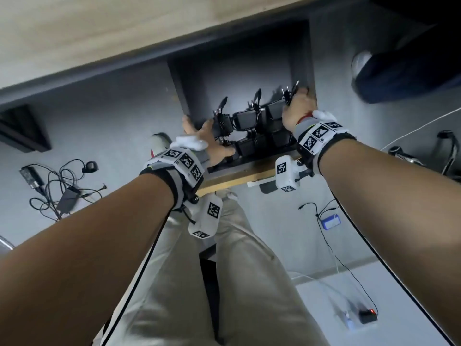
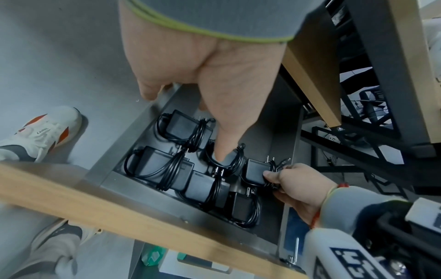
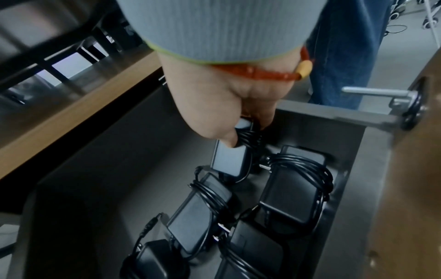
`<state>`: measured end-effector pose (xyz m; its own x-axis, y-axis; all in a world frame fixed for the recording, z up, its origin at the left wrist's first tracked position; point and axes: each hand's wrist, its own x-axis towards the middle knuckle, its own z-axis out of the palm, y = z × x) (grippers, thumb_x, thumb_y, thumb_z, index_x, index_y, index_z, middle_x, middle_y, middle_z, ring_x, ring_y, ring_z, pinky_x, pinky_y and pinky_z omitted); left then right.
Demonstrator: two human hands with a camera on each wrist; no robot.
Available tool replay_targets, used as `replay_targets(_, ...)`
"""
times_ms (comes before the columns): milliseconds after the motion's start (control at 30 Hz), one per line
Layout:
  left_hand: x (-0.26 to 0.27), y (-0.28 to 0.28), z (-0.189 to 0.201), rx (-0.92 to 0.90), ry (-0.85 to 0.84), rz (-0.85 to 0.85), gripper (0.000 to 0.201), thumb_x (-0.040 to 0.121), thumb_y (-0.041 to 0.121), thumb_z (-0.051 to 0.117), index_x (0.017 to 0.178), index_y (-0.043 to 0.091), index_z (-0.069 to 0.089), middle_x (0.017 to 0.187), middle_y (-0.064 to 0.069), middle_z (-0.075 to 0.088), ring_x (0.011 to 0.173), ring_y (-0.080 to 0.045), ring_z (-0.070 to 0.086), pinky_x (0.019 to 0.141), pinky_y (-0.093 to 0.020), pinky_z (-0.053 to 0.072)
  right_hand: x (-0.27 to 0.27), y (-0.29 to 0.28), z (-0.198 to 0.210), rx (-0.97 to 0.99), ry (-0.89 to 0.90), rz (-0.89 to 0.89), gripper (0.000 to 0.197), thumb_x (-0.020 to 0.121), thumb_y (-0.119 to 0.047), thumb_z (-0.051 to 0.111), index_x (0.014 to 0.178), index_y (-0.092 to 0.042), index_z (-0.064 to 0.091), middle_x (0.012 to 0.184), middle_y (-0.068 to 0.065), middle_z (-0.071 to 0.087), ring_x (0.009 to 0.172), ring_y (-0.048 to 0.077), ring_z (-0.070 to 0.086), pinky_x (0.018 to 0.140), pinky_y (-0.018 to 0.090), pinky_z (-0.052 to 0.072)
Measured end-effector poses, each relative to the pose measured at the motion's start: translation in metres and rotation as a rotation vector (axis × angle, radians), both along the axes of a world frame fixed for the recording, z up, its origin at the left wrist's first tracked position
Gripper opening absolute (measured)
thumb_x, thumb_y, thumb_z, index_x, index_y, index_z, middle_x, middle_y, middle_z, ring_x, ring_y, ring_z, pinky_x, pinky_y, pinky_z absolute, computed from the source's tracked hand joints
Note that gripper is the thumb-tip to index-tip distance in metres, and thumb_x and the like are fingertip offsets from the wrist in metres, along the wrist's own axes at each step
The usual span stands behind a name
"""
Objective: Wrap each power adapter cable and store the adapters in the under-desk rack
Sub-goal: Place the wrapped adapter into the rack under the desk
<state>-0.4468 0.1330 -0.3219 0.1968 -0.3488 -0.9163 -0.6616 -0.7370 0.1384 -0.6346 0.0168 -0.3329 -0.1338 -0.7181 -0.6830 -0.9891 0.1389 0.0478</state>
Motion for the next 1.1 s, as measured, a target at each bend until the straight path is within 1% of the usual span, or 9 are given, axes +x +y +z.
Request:
replay_targets(100,-0.004,0.004,-0.006,0.003,-0.022,0.005,0.120,0.049,0.069,0.072,0.152,0.037,0.017,0.162,-0.009,0.013,0.135,-0.035,0.041,0.106,-0.049,0.043,0.004,0.002,-0.007,0.040,0.103,0.034,0.048,0.102,-0.021,0.049,0.137,0.006,0.031,0.138,0.022,0.050,0.128,0.034,0.050,0.101,0.037,0.042)
replay_targets(333,-0.005,0.005,-0.007,-0.040,-0.009,0.044,0.134,0.032,0.079,0.062,0.152,0.038,0.020,0.161,-0.010,0.018,0.135,-0.035,0.041,0.110,-0.046,0.039,-0.008,0.006,-0.024,0.130,0.042,-0.036,0.047,0.105,-0.023,0.040,0.145,-0.001,0.029,0.146,0.024,0.042,0.133,0.039,0.044,0.108,0.043,0.036)
replay_targets(433,-0.004,0.003,0.001,-0.022,-0.003,-0.003,0.107,0.067,0.065,0.071,0.154,0.030,0.019,0.160,-0.017,0.008,0.146,-0.039,0.017,0.121,-0.046,0.017,-0.015,0.008,-0.025,0.119,-0.060,-0.039,0.049,0.101,-0.024,0.044,0.142,0.003,0.036,0.145,0.024,0.042,0.132,0.040,0.043,0.106,0.046,0.035)
replay_targets(500,0.000,0.003,0.005,-0.029,-0.011,0.004,0.102,0.071,0.061,0.072,0.153,0.028,0.021,0.159,-0.015,0.012,0.145,-0.037,0.022,0.120,-0.045,0.019,-0.015,0.008,-0.020,0.130,0.064,-0.044,0.055,0.101,-0.035,0.044,0.137,0.005,0.038,0.138,0.026,0.049,0.127,0.041,0.048,0.105,0.048,0.039)
replay_targets(600,0.010,0.001,0.013,-0.095,-0.056,0.024,0.098,0.068,0.061,0.074,0.149,0.026,0.032,0.152,-0.012,0.025,0.131,-0.032,0.043,0.105,-0.040,0.042,-0.007,0.009,-0.004,0.125,0.101,-0.068,0.059,0.099,-0.041,0.046,0.133,0.007,0.041,0.132,0.025,0.056,0.122,0.041,0.054,0.101,0.047,0.045)
replay_targets(700,0.014,-0.004,0.032,-0.097,0.000,0.065,0.079,0.075,0.052,0.075,0.139,0.014,0.048,0.124,-0.010,0.057,0.110,-0.027,0.058,0.095,-0.040,0.051,-0.003,0.016,0.016,0.108,0.062,-0.103,0.051,0.093,-0.033,0.056,0.128,0.003,0.046,0.128,0.021,0.058,0.117,0.038,0.057,0.096,0.042,0.049)
replay_targets(767,0.016,-0.007,0.047,-0.138,0.055,0.156,0.070,0.076,0.046,0.077,0.130,0.007,0.055,0.109,-0.007,0.062,0.099,-0.024,0.061,0.091,-0.037,0.052,0.004,0.015,0.036,0.087,-0.032,-0.134,0.045,0.090,-0.029,0.058,0.124,-0.001,0.053,0.124,0.018,0.061,0.112,0.037,0.060,0.093,0.039,0.051)
replay_targets(933,0.030,-0.017,0.110,-0.286,0.151,0.304,0.053,0.086,0.033,0.072,0.131,0.011,0.055,0.120,-0.005,0.062,0.097,-0.016,0.060,0.080,-0.023,0.045,0.040,0.009,0.116,0.056,-0.286,-0.065,0.030,0.091,-0.025,0.054,0.108,-0.007,0.071,0.115,0.013,0.069,0.109,0.035,0.062,0.093,0.033,0.051)
replay_targets(1100,0.062,-0.030,0.188,-0.453,0.168,0.536,0.022,0.086,0.021,0.074,0.105,0.014,0.066,0.095,-0.005,0.068,0.072,-0.009,0.059,0.053,-0.004,0.041,0.096,-0.005,0.195,0.022,-0.479,-0.124,0.023,0.082,-0.024,0.055,0.088,-0.015,0.075,0.093,0.007,0.074,0.091,0.031,0.067,0.084,0.030,0.055)
